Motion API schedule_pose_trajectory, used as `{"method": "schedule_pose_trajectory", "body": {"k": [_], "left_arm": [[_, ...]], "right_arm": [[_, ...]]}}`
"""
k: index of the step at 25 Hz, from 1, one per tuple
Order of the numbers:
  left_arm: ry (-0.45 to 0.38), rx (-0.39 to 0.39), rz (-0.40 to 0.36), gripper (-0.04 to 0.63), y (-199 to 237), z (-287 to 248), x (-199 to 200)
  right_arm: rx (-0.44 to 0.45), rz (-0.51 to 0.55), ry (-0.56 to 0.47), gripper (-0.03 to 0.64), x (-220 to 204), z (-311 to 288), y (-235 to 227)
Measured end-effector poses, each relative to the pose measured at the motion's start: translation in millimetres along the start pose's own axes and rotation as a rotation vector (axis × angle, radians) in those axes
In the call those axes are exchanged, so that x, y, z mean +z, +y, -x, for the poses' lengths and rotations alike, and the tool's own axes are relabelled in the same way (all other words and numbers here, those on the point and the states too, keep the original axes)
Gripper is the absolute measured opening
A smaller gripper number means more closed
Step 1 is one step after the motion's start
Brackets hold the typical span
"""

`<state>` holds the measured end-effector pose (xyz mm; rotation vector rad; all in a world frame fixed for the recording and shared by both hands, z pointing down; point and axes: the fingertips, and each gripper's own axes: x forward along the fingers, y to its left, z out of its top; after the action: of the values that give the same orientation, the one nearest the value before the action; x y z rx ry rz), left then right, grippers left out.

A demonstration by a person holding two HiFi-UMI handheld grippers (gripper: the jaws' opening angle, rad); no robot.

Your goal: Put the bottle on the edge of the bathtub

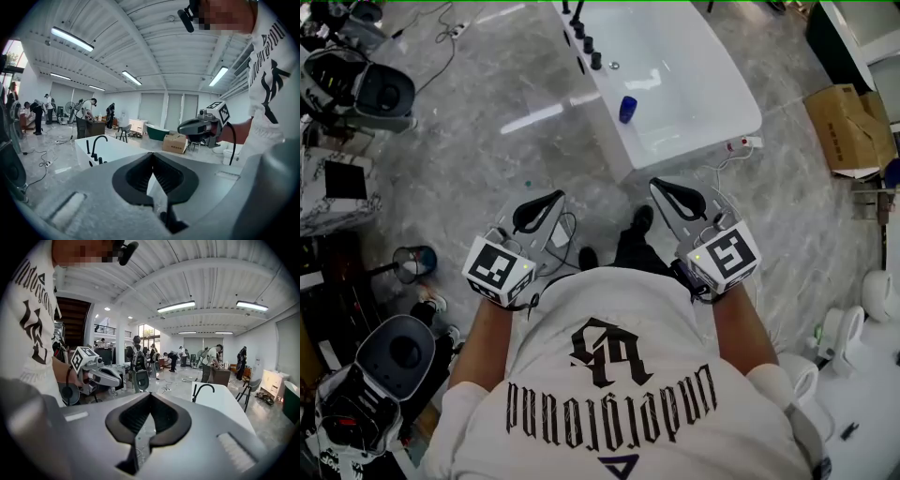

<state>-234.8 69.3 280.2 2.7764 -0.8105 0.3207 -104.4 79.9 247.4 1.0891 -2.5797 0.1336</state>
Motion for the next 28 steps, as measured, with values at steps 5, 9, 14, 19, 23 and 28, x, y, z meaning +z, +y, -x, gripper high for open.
{"method": "schedule_pose_trajectory", "body": {"k": [5, 9, 14, 19, 23, 28], "left_arm": [[-0.023, -0.042, -0.020, 0.006, -30.2, 14.2, 6.9], [-0.034, -0.071, -0.056, 0.005, -65.6, 23.1, 9.1], [-0.034, -0.039, -0.030, 0.006, -154.4, 8.1, -1.2], [-0.027, -0.014, -0.027, 0.006, -208.0, -3.4, -12.3], [-0.024, -0.003, -0.039, 0.006, -268.4, -8.9, -23.9], [-0.040, -0.014, -0.050, 0.006, -326.6, -11.4, -32.3]], "right_arm": [[-0.040, 0.001, 0.000, 0.002, 6.4, 33.8, 18.1], [-0.027, 0.012, -0.022, 0.002, 8.8, 57.4, 33.9], [0.002, 0.016, -0.047, 0.002, -13.8, 144.9, 43.6], [-0.007, 0.014, -0.026, 0.002, -51.4, 203.1, 52.3], [-0.009, -0.005, -0.034, 0.002, -74.8, 264.3, 69.5], [-0.023, -0.008, -0.018, 0.002, -104.9, 322.3, 87.5]]}}
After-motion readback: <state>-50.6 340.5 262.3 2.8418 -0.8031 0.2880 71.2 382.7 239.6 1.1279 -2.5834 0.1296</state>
